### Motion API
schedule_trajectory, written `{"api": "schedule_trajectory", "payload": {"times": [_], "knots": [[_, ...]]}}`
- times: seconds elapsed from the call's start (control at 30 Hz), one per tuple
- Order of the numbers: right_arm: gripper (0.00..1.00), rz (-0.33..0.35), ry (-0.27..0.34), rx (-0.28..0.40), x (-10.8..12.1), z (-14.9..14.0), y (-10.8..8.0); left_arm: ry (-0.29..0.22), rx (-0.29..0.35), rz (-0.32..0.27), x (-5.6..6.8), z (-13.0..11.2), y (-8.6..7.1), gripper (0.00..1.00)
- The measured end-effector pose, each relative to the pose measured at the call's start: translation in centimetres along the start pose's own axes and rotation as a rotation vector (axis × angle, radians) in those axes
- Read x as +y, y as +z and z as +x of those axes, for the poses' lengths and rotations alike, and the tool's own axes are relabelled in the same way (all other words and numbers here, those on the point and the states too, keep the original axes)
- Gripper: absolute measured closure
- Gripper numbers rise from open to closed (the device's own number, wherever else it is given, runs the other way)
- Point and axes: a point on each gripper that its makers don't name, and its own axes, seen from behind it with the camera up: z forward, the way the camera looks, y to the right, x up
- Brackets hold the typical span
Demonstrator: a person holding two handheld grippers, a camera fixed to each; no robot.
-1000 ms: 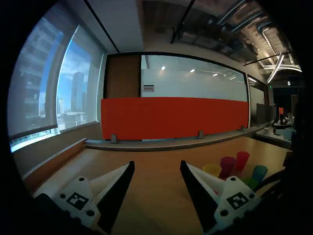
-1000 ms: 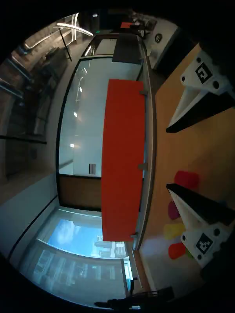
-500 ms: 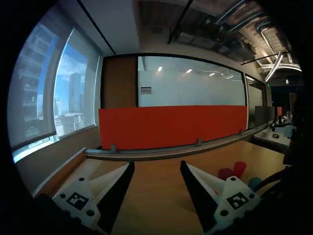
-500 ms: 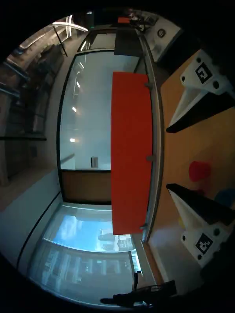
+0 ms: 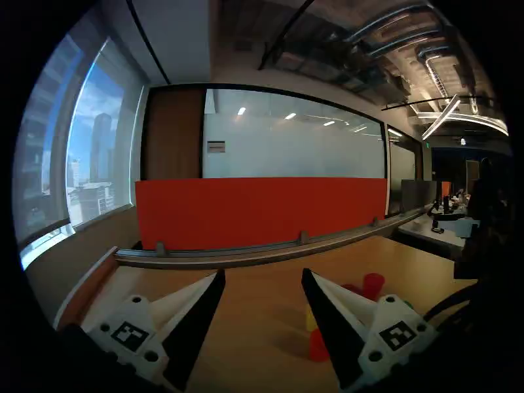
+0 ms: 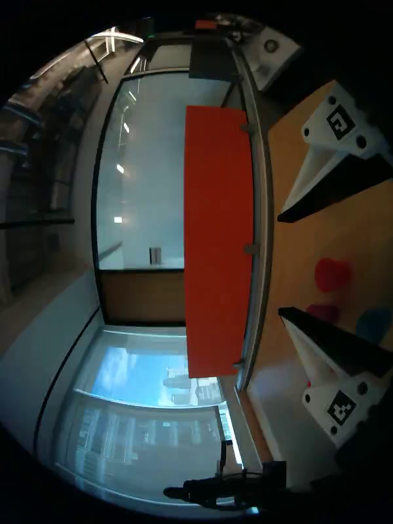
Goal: Pour water
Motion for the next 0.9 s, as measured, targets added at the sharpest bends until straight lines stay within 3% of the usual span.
{"api": "schedule_trajectory", "payload": {"times": [0.27,0.5,0.9], "knots": [[0.00,0.136,-0.021,-0.002,-2.3,0.4,-0.4,0.018,0.013,-0.143,3.1,0.6,0.0,0.14],[0.00,0.253,-0.003,-0.002,-4.3,1.1,-1.1,0.017,0.026,-0.266,5.9,1.7,-0.4,0.14],[0.00,0.326,-0.002,-0.039,-5.6,1.1,-1.5,0.021,0.009,-0.369,8.3,1.3,-0.7,0.14]]}}
